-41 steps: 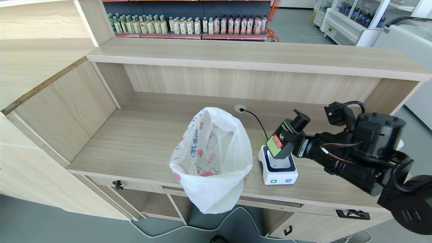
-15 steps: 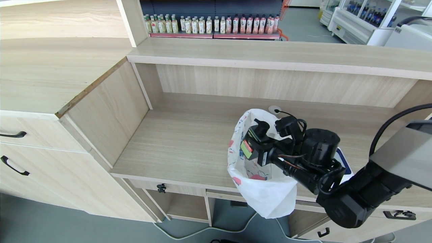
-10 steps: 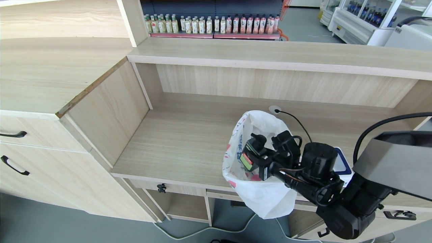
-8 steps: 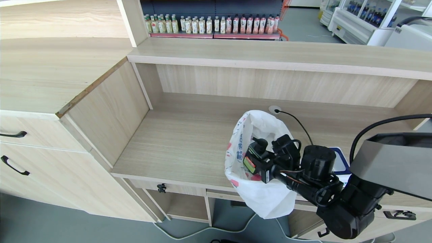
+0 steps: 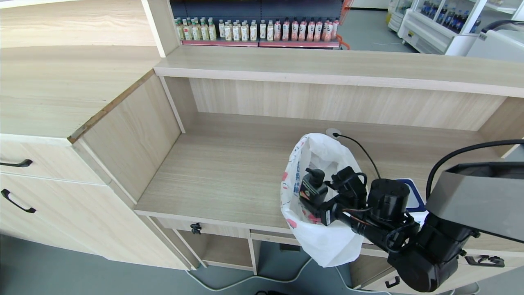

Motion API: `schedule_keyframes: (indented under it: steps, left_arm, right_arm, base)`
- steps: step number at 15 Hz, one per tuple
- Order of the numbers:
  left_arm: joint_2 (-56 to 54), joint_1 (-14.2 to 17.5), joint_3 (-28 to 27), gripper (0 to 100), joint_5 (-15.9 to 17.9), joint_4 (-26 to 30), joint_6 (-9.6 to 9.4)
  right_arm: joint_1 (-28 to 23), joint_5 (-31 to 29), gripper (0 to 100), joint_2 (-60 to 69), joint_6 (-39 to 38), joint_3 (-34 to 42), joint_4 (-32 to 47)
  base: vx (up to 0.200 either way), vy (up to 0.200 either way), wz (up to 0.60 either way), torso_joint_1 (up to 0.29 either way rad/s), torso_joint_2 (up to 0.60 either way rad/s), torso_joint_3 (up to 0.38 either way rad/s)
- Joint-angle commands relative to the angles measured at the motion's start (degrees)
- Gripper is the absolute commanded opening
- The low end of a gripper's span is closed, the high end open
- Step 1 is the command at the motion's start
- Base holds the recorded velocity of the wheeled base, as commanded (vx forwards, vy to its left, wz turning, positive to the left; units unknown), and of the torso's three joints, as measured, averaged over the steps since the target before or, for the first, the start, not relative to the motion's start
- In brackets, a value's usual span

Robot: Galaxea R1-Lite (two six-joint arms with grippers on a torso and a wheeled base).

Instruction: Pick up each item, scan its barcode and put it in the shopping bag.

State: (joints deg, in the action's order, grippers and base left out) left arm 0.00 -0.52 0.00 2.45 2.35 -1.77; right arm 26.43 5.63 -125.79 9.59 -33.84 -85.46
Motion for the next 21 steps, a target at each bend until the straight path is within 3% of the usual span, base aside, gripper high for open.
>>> schedule_keyframes:
  steps: [1, 6, 9, 12, 21]
  left_arm:
    - [0.09, 0.00, 0.00, 100, 0.01, 0.02, 0.01]
    - [0.09, 0.00, 0.00, 100, 0.01, 0.02, 0.01]
    - [0.09, 0.00, 0.00, 100, 0.01, 0.02, 0.01]
    - [0.09, 0.00, 0.00, 100, 0.01, 0.02, 0.01]
    - [0.09, 0.00, 0.00, 100, 0.01, 0.02, 0.27]
  right_arm:
    - [0.03, 0.96, 100, 2.31, -1.24, -0.70, -0.24]
    - [-1.64, 4.65, 100, 15.76, -2.65, 2.46, 2.66]
    - [-9.11, 2.54, 100, 32.45, -2.56, 8.44, 14.70]
    - [-15.09, -7.83, 100, 47.22, -3.18, 11.69, 29.12]
    - [-32.23, -10.99, 100, 78.95, -2.91, 21.80, 58.56]
  base:
    - [0.000, 0.000, 0.00, 0.000, 0.00, 0.000]
    - [0.000, 0.000, 0.00, 0.000, 0.00, 0.000]
    - [0.000, 0.000, 0.00, 0.000, 0.00, 0.000]
    - [0.000, 0.000, 0.00, 0.000, 0.00, 0.000]
    - [0.000, 0.000, 0.00, 0.000, 0.00, 0.000]
